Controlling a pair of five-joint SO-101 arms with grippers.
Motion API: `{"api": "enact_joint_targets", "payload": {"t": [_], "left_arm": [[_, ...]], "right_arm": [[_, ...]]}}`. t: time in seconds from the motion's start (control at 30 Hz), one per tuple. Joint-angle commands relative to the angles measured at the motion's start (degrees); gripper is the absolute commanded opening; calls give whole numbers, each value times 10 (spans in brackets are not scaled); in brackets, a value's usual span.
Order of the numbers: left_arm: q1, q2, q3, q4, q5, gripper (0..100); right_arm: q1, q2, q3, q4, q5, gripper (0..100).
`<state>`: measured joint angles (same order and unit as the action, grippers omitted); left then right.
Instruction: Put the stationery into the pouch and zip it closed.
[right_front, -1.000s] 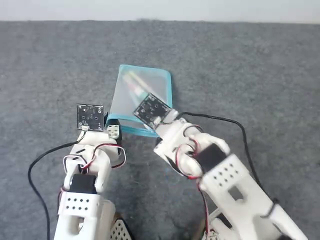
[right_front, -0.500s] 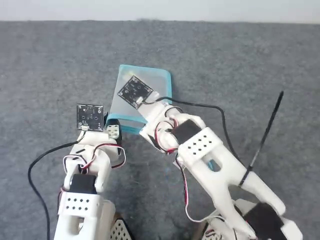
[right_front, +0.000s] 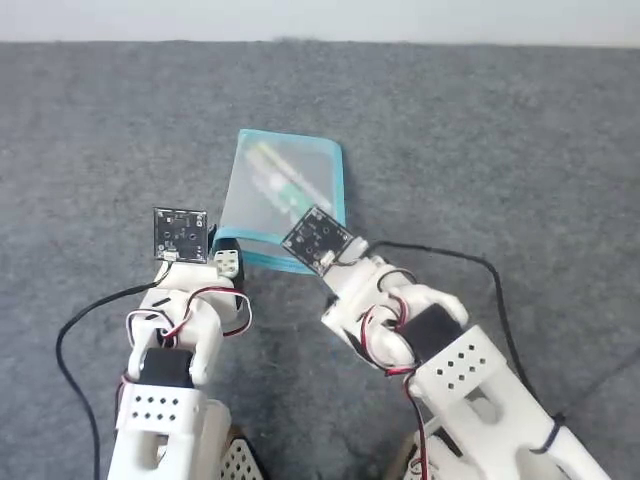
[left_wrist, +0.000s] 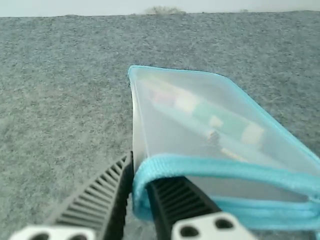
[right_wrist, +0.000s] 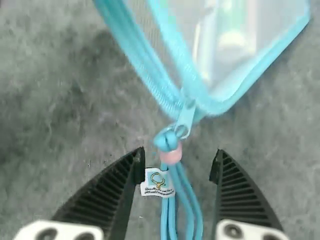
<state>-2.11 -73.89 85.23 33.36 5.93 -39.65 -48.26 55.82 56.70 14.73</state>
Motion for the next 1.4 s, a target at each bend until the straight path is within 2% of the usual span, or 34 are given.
{"api": "enact_joint_targets", "payload": {"t": [0.0,0.3,0.37,0.47,0.5,0.67,0.8,0.93,1.13,1.23,1.37], "left_arm": [[4,5,-24,-18,8,12],[4,5,-23,-19,8,12],[4,5,-23,-19,8,12],[4,5,-23,-19,8,12],[4,5,-23,-19,8,12],[6,6,-23,-20,-13,12],[43,6,-23,-12,-20,11],[89,7,-24,11,-48,10],[127,7,-22,35,-79,10],[128,7,-21,34,-79,9],[127,8,-20,33,-79,9]], "right_arm": [[10,7,-1,-42,-5,213],[40,160,-62,-123,-6,200],[44,193,-86,-124,-6,143],[44,224,-110,-119,-6,4],[44,225,-115,-116,-6,6],[25,161,-161,-38,-4,6],[-19,103,-226,37,-1,6],[-60,107,-265,73,20,6],[-82,127,-279,85,32,6],[-92,127,-307,126,35,6],[-144,127,-338,166,46,6]]}}
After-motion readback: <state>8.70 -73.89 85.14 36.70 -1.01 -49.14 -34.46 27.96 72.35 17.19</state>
